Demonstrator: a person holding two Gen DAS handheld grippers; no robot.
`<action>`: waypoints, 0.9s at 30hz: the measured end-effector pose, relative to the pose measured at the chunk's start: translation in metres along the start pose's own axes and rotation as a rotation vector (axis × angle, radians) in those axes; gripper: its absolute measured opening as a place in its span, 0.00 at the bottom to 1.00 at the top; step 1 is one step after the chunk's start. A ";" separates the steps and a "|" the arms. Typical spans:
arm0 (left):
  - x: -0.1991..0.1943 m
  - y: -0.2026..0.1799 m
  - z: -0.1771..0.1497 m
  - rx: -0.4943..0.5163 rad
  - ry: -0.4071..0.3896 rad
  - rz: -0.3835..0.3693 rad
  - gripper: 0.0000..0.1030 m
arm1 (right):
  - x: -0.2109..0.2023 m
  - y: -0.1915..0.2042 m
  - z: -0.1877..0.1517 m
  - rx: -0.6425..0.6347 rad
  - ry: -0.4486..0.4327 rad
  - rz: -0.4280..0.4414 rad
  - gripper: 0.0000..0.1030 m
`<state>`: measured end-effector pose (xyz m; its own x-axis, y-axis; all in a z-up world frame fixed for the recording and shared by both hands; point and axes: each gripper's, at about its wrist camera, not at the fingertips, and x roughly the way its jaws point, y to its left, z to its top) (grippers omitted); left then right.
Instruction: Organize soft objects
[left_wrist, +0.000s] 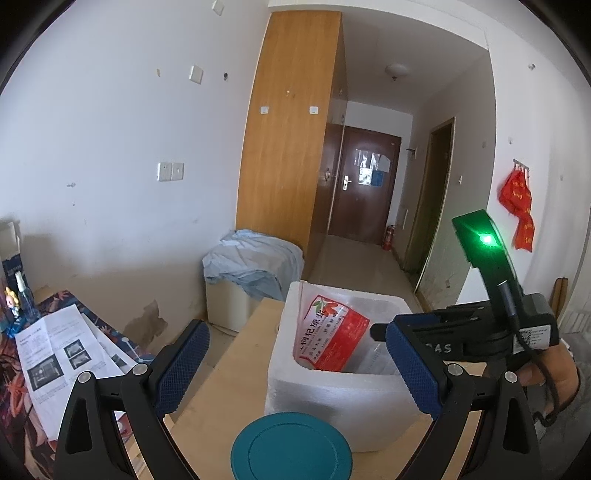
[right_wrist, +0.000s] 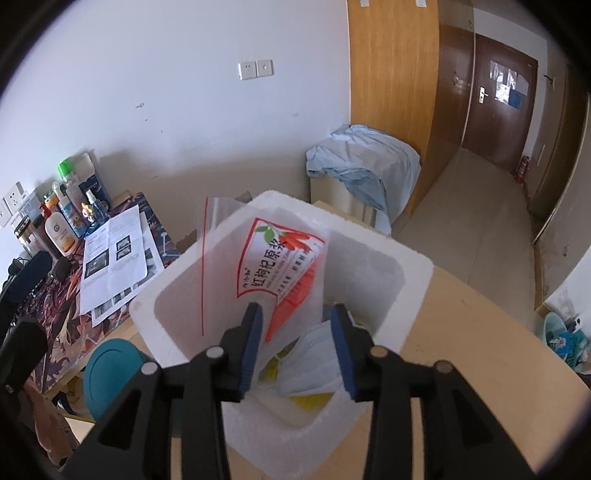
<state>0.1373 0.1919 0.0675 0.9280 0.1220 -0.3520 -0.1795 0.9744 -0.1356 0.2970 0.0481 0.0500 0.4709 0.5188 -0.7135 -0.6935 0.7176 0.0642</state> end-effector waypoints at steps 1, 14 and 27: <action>-0.001 0.000 0.000 0.000 -0.001 0.000 0.94 | -0.004 -0.002 0.000 0.005 -0.009 -0.004 0.46; -0.019 -0.013 -0.003 0.006 -0.019 -0.035 0.94 | -0.039 -0.012 -0.025 0.064 -0.061 0.007 0.66; -0.035 -0.055 -0.026 0.032 0.022 -0.145 0.94 | -0.091 -0.025 -0.089 0.146 -0.099 -0.047 0.66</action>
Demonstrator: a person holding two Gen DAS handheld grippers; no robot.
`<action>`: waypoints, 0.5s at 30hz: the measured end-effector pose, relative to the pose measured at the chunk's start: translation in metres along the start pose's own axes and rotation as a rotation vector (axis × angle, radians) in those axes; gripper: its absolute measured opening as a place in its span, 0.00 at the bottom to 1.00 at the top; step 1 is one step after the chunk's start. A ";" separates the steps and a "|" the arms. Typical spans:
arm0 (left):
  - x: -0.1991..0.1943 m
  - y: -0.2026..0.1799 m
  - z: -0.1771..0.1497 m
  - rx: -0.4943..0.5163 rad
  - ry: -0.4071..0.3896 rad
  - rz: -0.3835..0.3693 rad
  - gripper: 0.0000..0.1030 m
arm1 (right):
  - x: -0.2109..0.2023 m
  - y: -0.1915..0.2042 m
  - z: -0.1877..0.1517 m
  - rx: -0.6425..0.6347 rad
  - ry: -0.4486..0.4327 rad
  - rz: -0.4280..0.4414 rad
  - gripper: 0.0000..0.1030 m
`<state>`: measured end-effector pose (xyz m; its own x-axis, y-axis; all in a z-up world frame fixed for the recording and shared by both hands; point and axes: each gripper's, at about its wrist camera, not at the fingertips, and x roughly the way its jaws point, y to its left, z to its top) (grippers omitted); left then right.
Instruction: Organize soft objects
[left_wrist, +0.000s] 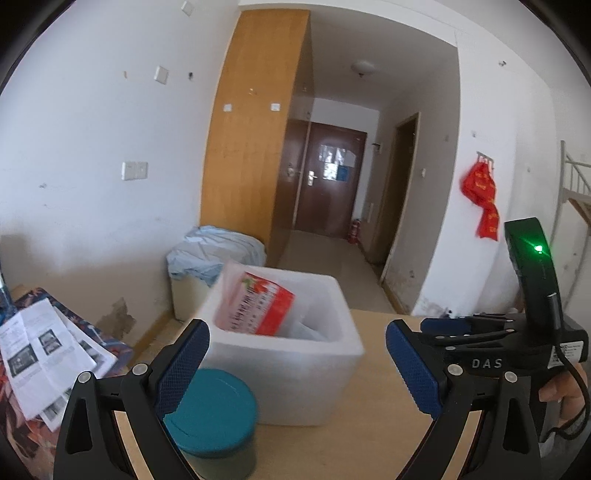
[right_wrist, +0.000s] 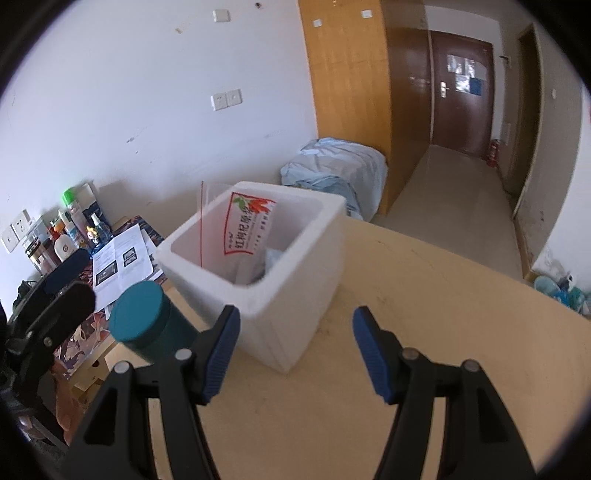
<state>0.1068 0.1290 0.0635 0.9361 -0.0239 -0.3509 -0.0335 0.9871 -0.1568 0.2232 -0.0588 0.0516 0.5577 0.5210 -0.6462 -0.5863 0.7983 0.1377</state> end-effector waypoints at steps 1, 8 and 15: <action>-0.001 -0.004 -0.003 0.003 0.008 -0.011 0.94 | -0.006 -0.002 -0.005 0.008 -0.006 -0.008 0.66; -0.009 -0.036 -0.022 0.040 0.034 -0.077 0.94 | -0.048 -0.017 -0.045 0.068 -0.073 -0.090 0.66; -0.014 -0.073 -0.049 0.057 0.078 -0.167 0.94 | -0.085 -0.031 -0.096 0.144 -0.118 -0.215 0.66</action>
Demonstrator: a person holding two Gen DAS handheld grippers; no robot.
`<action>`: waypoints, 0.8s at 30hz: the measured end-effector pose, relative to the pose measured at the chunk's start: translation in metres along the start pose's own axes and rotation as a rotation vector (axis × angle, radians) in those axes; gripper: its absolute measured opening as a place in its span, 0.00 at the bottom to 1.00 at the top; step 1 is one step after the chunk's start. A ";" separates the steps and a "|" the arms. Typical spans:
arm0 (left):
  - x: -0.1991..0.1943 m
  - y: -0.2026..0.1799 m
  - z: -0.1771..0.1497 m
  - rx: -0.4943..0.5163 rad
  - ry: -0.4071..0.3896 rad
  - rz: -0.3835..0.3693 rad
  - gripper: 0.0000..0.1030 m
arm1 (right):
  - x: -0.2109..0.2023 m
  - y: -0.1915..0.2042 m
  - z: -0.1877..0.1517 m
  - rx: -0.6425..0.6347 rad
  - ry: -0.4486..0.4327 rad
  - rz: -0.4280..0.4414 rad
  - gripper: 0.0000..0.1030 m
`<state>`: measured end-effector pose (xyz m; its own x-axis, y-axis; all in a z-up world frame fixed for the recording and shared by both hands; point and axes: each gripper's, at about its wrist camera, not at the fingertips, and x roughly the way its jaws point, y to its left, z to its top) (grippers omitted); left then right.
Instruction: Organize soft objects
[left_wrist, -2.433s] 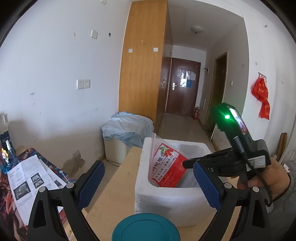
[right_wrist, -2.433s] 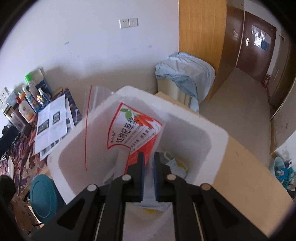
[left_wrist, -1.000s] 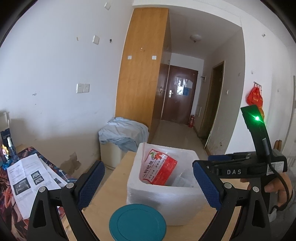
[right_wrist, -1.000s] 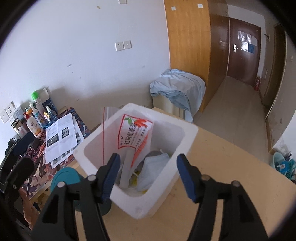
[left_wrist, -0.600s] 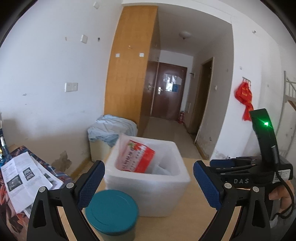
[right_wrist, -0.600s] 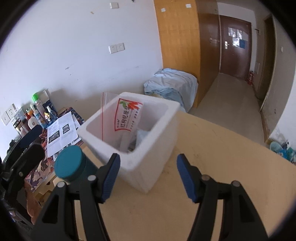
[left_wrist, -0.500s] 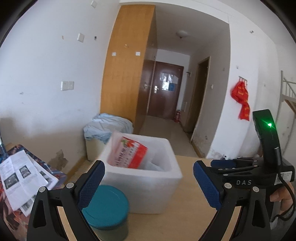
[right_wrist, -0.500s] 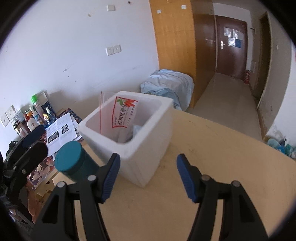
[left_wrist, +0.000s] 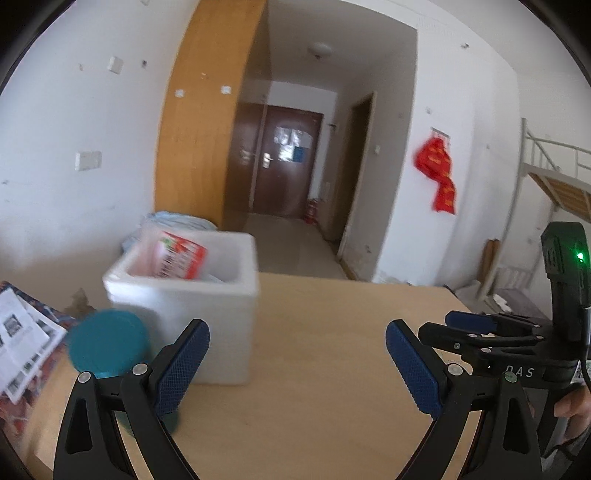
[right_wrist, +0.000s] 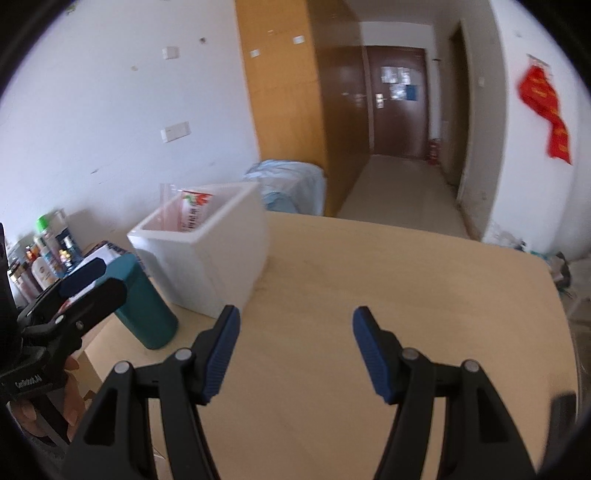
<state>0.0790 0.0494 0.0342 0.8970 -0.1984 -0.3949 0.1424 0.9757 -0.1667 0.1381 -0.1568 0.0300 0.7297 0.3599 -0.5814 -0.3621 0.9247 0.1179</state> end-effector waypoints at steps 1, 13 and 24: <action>0.001 -0.007 -0.005 0.003 0.013 -0.018 0.94 | -0.004 -0.005 -0.007 0.011 -0.003 -0.017 0.66; 0.010 -0.067 -0.055 0.044 0.102 -0.110 0.94 | -0.035 -0.041 -0.070 0.115 -0.031 -0.196 0.67; 0.004 -0.078 -0.079 0.088 0.114 -0.074 0.94 | -0.044 -0.046 -0.103 0.152 -0.054 -0.226 0.72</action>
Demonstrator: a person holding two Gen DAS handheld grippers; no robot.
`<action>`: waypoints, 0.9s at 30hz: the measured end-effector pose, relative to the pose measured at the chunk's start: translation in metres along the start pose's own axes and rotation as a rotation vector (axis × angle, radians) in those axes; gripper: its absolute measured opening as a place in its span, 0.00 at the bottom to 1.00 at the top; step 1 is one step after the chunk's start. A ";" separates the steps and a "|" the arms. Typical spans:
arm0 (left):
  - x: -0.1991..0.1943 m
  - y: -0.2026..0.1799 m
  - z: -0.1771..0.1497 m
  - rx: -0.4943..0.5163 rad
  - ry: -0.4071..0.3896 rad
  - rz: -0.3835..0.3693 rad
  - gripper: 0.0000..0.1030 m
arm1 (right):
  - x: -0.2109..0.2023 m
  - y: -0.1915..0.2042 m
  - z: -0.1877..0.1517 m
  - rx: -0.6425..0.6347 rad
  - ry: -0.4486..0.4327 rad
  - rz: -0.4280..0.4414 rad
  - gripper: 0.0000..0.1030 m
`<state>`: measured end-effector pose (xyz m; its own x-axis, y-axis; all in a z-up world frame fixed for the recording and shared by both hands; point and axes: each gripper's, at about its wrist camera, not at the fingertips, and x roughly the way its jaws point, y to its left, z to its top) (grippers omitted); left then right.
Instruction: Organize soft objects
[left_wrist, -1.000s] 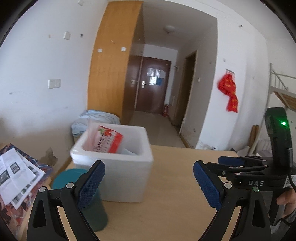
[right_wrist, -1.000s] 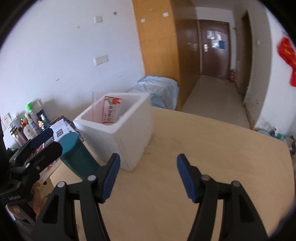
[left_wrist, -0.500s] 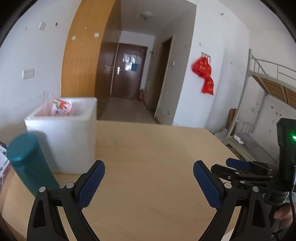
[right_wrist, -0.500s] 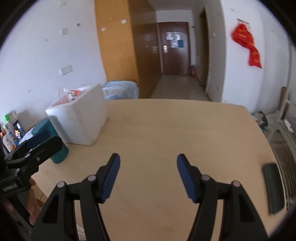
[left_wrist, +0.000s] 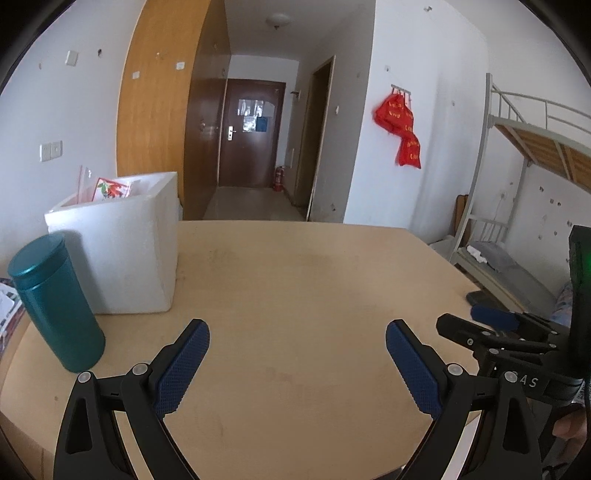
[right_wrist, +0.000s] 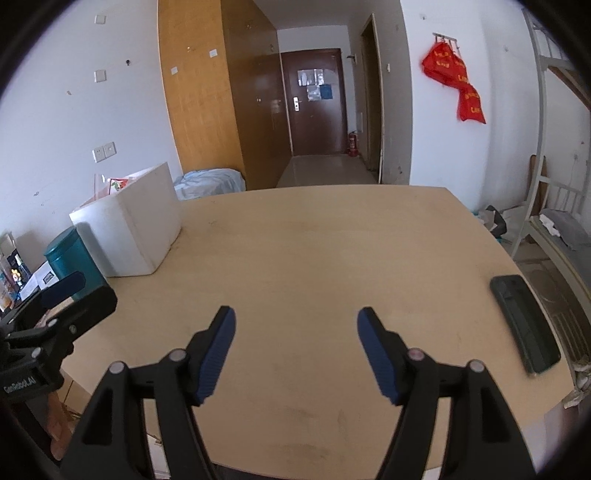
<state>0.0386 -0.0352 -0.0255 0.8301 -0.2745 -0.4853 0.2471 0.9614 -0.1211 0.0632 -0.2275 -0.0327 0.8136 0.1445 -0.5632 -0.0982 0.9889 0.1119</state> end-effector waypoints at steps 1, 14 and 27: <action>-0.001 0.000 -0.003 0.002 -0.001 0.009 0.94 | -0.001 0.000 -0.003 0.005 -0.004 0.009 0.72; -0.022 -0.004 -0.035 0.055 -0.099 0.053 0.94 | -0.022 0.003 -0.024 0.006 -0.105 -0.005 1.00; -0.076 0.002 -0.035 0.035 -0.313 0.069 0.94 | -0.068 0.012 -0.026 -0.040 -0.315 -0.003 1.00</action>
<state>-0.0420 -0.0117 -0.0190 0.9575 -0.2070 -0.2008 0.1979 0.9781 -0.0646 -0.0079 -0.2248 -0.0147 0.9507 0.1292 -0.2818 -0.1124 0.9908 0.0751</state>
